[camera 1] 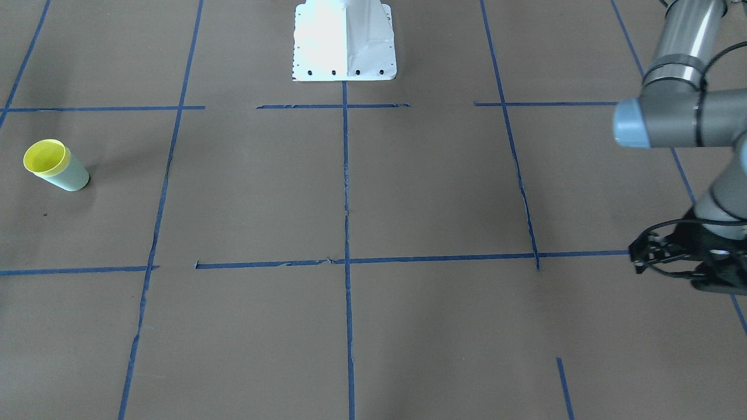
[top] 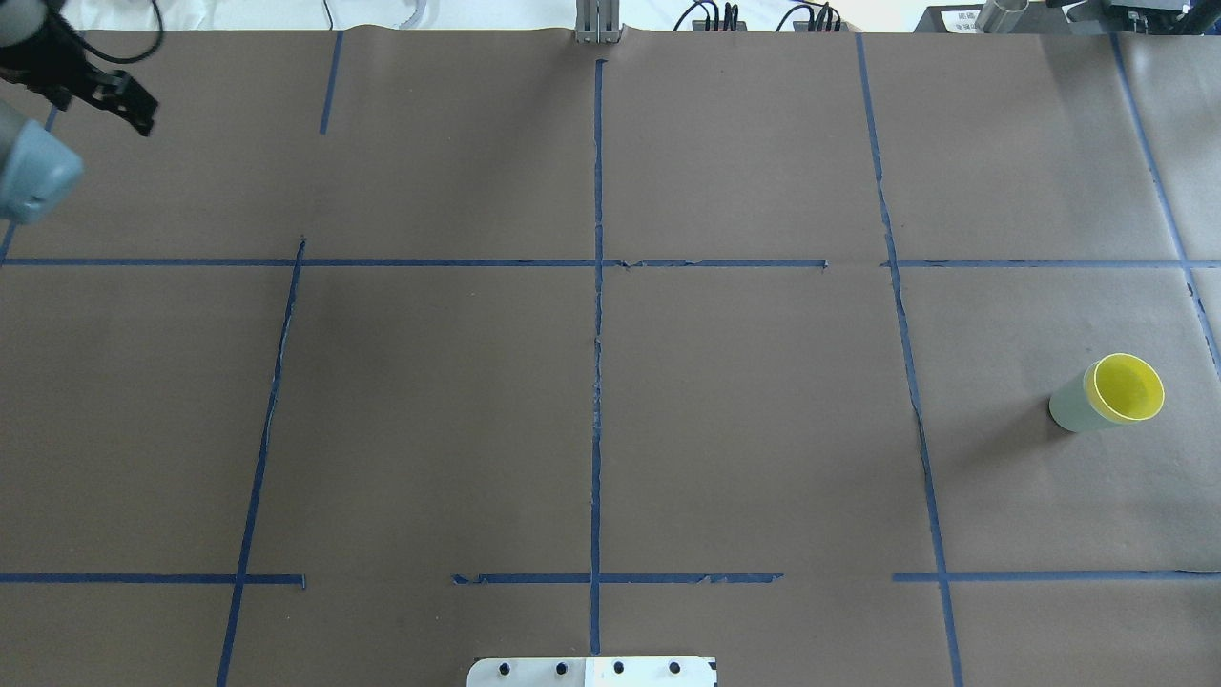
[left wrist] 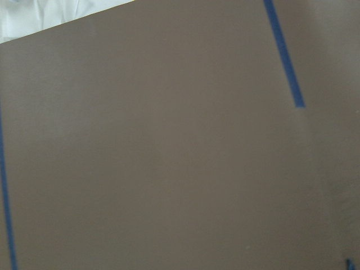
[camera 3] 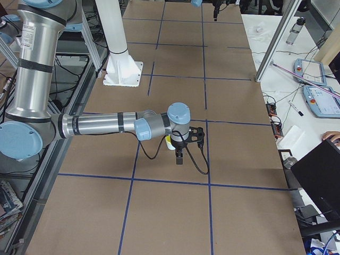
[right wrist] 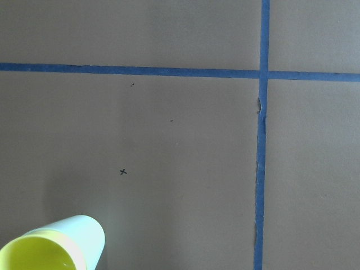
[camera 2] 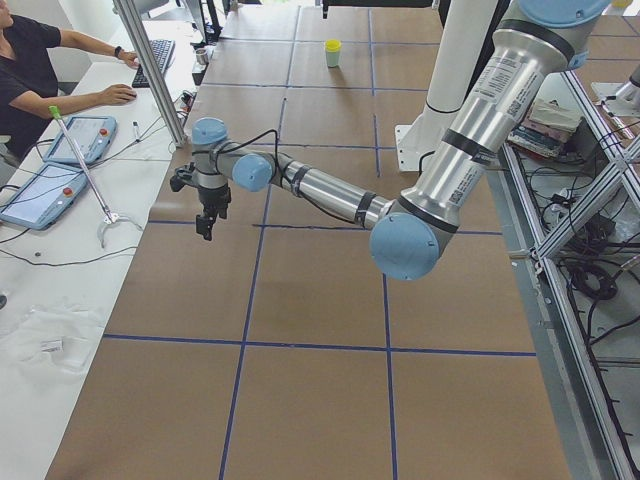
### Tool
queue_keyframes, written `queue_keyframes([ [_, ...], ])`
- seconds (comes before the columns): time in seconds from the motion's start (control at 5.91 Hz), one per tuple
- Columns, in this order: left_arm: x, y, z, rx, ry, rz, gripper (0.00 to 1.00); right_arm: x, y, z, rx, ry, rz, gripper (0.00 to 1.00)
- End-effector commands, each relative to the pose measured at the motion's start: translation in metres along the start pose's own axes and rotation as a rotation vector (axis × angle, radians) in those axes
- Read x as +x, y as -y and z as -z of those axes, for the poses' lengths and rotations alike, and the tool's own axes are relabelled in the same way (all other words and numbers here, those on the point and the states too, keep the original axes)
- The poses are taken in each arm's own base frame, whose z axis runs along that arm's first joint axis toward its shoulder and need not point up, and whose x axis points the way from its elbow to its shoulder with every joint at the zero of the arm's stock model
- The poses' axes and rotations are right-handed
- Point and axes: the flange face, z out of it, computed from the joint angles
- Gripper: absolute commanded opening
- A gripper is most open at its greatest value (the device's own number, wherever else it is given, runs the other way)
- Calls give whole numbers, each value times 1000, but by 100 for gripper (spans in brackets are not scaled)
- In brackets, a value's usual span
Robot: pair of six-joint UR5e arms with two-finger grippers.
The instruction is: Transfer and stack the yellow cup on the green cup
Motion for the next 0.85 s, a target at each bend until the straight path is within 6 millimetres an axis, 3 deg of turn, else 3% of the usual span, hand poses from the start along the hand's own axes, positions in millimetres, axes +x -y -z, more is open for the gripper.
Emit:
queue_keyframes([
  [0.0,-148,-32,21,-33,3,37,100,4,-1,6,-6,15,-15,100],
  [0.17,-209,-59,34,-33,-81,94,100,9,-1,3,-10,13,-2,100],
  [0.34,-266,-112,14,-72,-159,56,100,15,-4,13,8,18,1,100],
  [0.51,-295,-161,-15,-116,-186,102,100,21,-10,10,-1,15,5,100],
  [0.68,-294,-214,-32,-135,-190,127,100,27,-15,5,-14,10,-3,100],
])
